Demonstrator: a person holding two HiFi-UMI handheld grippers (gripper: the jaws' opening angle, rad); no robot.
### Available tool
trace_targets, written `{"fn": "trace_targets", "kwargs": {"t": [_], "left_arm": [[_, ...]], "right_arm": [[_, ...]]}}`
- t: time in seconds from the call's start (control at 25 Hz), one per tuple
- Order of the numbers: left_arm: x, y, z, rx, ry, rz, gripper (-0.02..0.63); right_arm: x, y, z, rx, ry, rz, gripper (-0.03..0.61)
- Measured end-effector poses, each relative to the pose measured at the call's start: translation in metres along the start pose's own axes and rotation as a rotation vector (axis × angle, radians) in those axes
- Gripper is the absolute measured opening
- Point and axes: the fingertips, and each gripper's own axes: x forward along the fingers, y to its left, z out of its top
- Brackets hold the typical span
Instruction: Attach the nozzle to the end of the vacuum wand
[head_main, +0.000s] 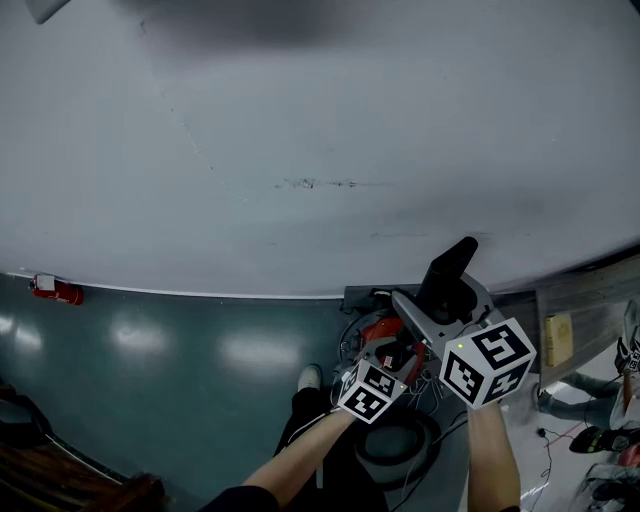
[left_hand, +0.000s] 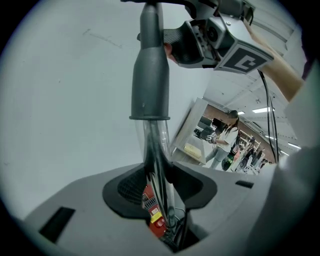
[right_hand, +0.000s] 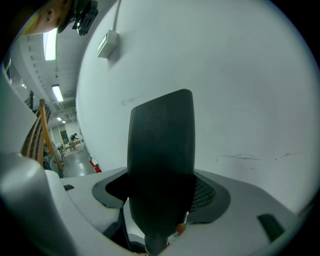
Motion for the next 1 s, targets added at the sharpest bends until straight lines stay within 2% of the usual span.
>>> {"fn": "trace_targets", "kwargs": {"t": [0.16, 0.4, 0.48, 0.64, 0.72, 0.88, 1.0], "left_arm": [[0.000, 0.001, -0.001, -0.001, 0.006, -0.002, 0.156], [-0.002, 0.003, -0.004, 0.009, 0.019, -0.005, 0.158], [-0.002, 0.003, -0.004, 0.014, 0.020, -0.005, 0.158], [-0.001, 0.000, -0.004, 0.024, 0.022, -0.007, 0.160], [-0.001, 0.001, -0.005, 0.014, 0.028, -0.008, 0.160], [-0.003, 0.004, -0.007, 0.012, 0.033, -0.009, 0.160], [-0.002, 0.004, -0.008, 0.015, 0.032, -0.008, 0.160]], "right_arm": [[0.003, -0.001, 0.000, 0.005, 0.002, -0.013, 0.337], [0.008, 0.030, -0.004, -0.166, 0.026, -0.020, 0.337], [0.012, 0.029, -0.006, -0.154, 0.044, 0.000, 0.337], [0.016, 0.008, -0.006, -0.034, 0.071, 0.020, 0.337], [0.016, 0.011, -0.006, -0.051, 0.058, 0.008, 0.337], [0.016, 0.031, -0.009, -0.155, 0.045, -0.014, 0.337], [0.018, 0.029, -0.011, -0.137, 0.062, 0.003, 0.337]]}}
